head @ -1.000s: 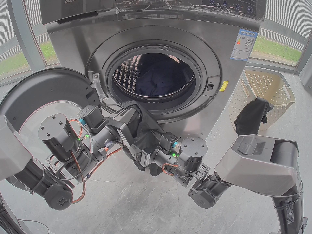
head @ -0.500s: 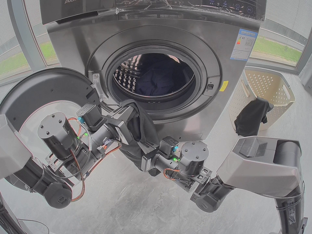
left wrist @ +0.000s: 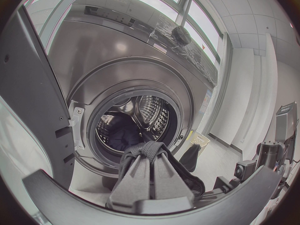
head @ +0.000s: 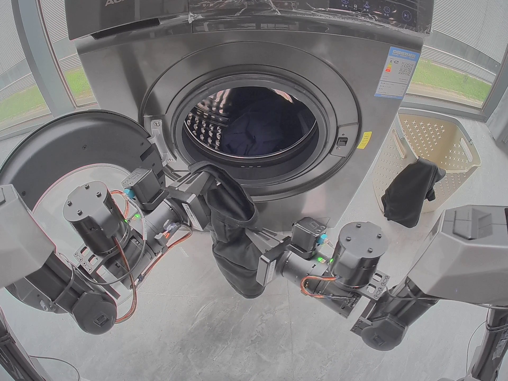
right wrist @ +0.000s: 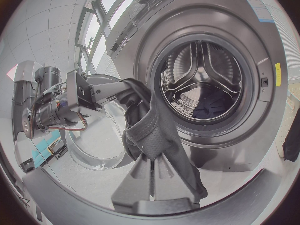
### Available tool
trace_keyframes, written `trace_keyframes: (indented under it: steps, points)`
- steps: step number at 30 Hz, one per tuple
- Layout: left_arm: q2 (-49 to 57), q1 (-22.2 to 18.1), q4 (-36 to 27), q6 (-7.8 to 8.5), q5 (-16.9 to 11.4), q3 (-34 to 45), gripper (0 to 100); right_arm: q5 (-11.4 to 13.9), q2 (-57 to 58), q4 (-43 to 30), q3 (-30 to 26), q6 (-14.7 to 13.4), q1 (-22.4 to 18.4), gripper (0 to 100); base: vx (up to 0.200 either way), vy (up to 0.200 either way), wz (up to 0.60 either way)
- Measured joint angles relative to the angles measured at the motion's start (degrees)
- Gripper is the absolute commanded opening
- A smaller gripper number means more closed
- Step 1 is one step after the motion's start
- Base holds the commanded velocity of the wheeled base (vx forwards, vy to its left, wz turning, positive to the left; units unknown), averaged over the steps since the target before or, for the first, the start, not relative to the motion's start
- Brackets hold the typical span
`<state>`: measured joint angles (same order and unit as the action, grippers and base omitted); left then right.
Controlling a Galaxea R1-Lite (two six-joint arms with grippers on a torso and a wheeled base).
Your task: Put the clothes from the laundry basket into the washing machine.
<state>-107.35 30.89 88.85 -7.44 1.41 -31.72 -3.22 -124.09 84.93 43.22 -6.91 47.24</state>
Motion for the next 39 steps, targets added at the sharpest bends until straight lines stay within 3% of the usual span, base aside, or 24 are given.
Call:
trace_keyframes:
  steps: [8, 16, 17, 28, 35, 39]
  points:
    - [-0.06, -0.11, -0.02, -0.02, 0.35, 0.05, 0, 1.39, 3.44, 0.07, -4.50, 0.54, -4.16, 0, 0.000, 0.000, 0.00]
    - [0.54, 0.61, 0.00, 0.05, 0.48, 0.27, 0, 2.16, 3.19, 0.52, -3.56, 1.00, -8.11, 0, 0.000, 0.000, 0.00]
    - [0.66, 0.77, 0.00, 0.05, 0.52, 0.30, 0, 2.16, 2.86, 0.52, -3.06, 1.00, -8.29, 100, 0.000, 0.000, 0.00]
    - [1.34, 2.49, 0.06, 0.09, 1.71, 0.11, 0, 1.63, -2.34, -0.11, 2.23, 0.98, -9.20, 100, 0.000, 0.000, 0.00]
    - [1.37, 2.57, 0.05, 0.07, 1.82, -0.02, 0, 1.39, -3.34, 0.05, 1.21, 0.89, -8.52, 100, 0.000, 0.000, 0.00]
    - [1.34, 2.45, 0.02, 0.05, 2.13, -0.13, 0, 1.34, -2.56, 0.07, -1.33, 0.82, -6.10, 100, 0.000, 0.000, 0.00]
